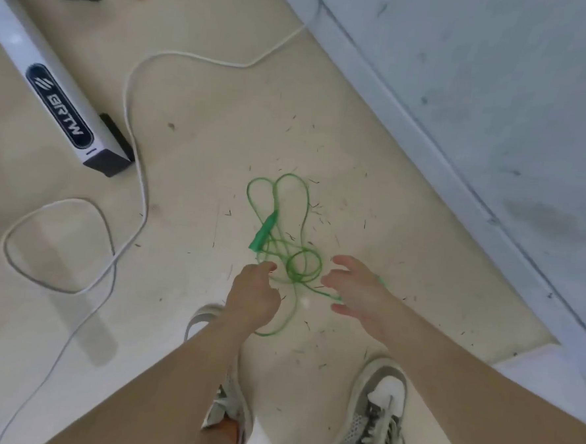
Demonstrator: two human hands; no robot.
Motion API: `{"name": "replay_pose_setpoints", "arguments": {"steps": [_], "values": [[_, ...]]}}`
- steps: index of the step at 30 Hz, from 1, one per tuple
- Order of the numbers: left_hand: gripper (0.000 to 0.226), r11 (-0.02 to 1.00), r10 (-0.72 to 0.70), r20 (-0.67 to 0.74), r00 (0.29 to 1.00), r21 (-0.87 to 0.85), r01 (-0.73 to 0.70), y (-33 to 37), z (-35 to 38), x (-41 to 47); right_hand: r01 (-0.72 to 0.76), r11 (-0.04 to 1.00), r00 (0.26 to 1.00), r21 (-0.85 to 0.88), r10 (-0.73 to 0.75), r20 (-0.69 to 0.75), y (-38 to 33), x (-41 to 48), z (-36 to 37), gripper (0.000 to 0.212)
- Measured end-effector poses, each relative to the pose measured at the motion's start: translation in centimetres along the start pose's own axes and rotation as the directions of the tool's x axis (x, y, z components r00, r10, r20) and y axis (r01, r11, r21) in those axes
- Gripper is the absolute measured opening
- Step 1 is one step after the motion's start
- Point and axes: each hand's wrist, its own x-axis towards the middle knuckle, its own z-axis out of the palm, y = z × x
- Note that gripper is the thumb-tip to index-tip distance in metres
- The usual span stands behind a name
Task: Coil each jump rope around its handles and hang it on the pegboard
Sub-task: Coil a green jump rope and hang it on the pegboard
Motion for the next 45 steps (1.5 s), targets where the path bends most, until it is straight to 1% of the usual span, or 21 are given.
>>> {"name": "replay_pose_setpoints", "arguments": {"steps": [3,5,6,8,10,12,15,19,21,24,26,28,30,33,35,37,39,41,43,44,45], "values": [[0.064,0.995,0.072,0.036,0.997,0.068,-0.074,-2.0,3.1,3.7,0.015,0.999,0.999,-0.051,-0.017,-0.035,2.4,5.2,1.8,0.058],[0.067,0.993,0.109,0.03,0.994,0.028,-0.11,-2.6,5.0,5.6,0.041,0.999,0.999,-0.005,-0.041,-0.021,3.4,7.6,3.2,0.044],[0.067,0.994,0.107,0.024,0.994,-0.042,-0.106,-2.5,5.7,6.2,0.043,0.998,0.999,0.04,-0.043,-0.007,3.8,8.4,4.0,0.042],[0.059,0.954,0.057,0.084,0.995,-0.298,-0.029,-1.7,6.7,6.6,-0.003,0.991,1.0,0.134,0.002,0.008,4.5,9.7,5.3,0.056],[0.048,0.858,0.005,0.208,0.978,-0.503,0.102,-0.7,6.8,6.0,-0.058,0.984,0.998,0.171,0.055,0.024,4.8,10.0,5.8,0.046],[0.039,0.769,-0.062,0.249,0.967,-0.606,0.205,-0.3,6.0,5.0,-0.098,0.966,0.994,0.239,0.083,0.071,4.4,9.0,5.2,0.03],[0.025,0.711,-0.038,0.183,0.982,-0.686,0.155,0.8,3.5,3.1,-0.029,0.947,0.99,0.319,-0.018,0.142,2.4,5.9,3.0,0.016],[0.023,0.778,0.169,0.041,0.985,-0.62,-0.108,5.6,-1.6,-1.0,0.218,0.938,0.97,0.269,-0.238,0.045,-2.4,0.1,-0.5,0.012],[0.019,0.792,0.232,0.017,0.973,-0.584,-0.179,8.0,-3.9,-4.3,0.298,0.893,0.946,0.337,-0.324,0.02,-5.1,-3.9,-2.4,0.016],[0.025,0.813,0.289,0.023,0.957,-0.535,-0.232,10.1,-6.2,-10.4,0.42,0.77,0.863,0.48,-0.503,0.051,-8.5,-11.6,-5.6,0.022],[0.027,0.818,0.315,0.041,0.948,-0.518,-0.249,11.2,-7.1,-14.3,0.512,0.708,0.786,0.486,-0.615,0.068,-9.9,-17.5,-7.1,0.024],[0.031,0.831,0.345,0.07,0.936,-0.487,-0.27,12.0,-7.7,-17.6,0.64,0.657,0.706,0.398,-0.708,0.034,-10.1,-22.4,-7.7,0.024],[0.043,0.844,0.352,0.065,0.934,-0.453,-0.287,12.7,-8.4,-20.0,0.759,0.608,0.632,0.233,-0.774,-0.042,-9.9,-25.7,-7.8,0.025],[0.055,0.857,0.351,0.041,0.935,-0.417,-0.303,13.6,-9.1,-22.4,0.841,0.537,0.54,0.065,-0.829,-0.145,-9.7,-28.2,-7.7,0.026],[0.051,0.884,0.382,-0.057,0.922,-0.268,-0.383,13.8,-8.9,-23.0,0.856,0.517,0.508,-0.006,-0.843,-0.178,-9.5,-28.4,-8.0,0.026],[0.04,0.903,0.4,-0.217,0.89,-0.074,-0.424,13.8,-9.0,-22.9,0.85,0.524,0.505,-0.051,-0.838,-0.206,-8.8,-27.4,-8.4,0.026],[0.032,0.92,0.39,-0.304,0.869,0.097,-0.379,13.8,-9.7,-22.2,0.822,0.57,0.555,-0.022,-0.808,-0.195,-8.1,-25.9,-9.1,0.026],[0.034,0.935,0.349,-0.288,0.892,0.172,-0.311,13.9,-10.7,-21.5,0.784,0.62,0.614,-0.013,-0.78,-0.121,-7.7,-24.9,-9.6,0.026],[0.038,0.934,0.323,-0.236,0.916,0.233,-0.269,14.5,-11.1,-21.0,0.79,0.614,0.611,-0.009,-0.788,-0.079,-8.2,-24.7,-10.3,0.028],[0.039,0.936,0.321,-0.203,0.925,0.22,-0.276,14.9,-11.2,-20.8,0.793,0.609,0.609,0.013,-0.791,-0.059,-8.4,-24.7,-10.6,0.029],[0.039,0.946,0.315,-0.159,0.936,0.13,-0.296,15.4,-11.2,-20.8,0.786,0.616,0.618,0.054,-0.785,-0.039,-8.6,-24.7,-10.9,0.029]]}}
